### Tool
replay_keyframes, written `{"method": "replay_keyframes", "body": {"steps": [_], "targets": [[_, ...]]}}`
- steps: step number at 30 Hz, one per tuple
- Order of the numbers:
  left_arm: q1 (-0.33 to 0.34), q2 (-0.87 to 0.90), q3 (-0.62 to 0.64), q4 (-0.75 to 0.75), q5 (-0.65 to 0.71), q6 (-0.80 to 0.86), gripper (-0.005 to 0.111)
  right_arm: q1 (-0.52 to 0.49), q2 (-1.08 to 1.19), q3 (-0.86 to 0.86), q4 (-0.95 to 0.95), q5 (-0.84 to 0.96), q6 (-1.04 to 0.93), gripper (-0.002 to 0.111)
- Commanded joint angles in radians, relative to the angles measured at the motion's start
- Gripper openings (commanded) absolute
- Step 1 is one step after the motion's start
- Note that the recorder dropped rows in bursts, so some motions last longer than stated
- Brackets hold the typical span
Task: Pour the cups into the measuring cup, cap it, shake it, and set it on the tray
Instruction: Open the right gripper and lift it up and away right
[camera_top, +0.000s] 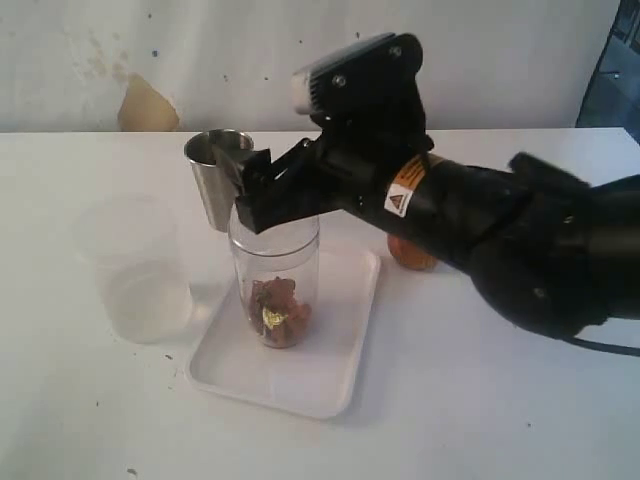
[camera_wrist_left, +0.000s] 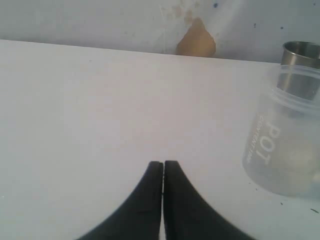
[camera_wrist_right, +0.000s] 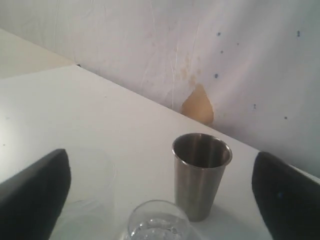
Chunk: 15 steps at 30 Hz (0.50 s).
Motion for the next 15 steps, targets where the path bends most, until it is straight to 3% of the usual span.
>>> {"method": "replay_keyframes", "body": {"steps": [1,12,15], "targets": [[-0.003,-0.005,0.005,-0.001,-0.008,0.003,0.001,-0.005,-0.158,-0.004,0.0,0.191,-0.009,0.083],[-0.003,-0.005,0.005,-0.001,-0.008,0.003,0.001,-0.005,-0.529,0.008,-0.01,0.59,-0.009,0.031],[-0.003,-0.005,0.005,-0.001,-0.008,0.003,0.001,-0.005,-0.628,0.026,-0.01,0.643,-0.009,0.022]]}}
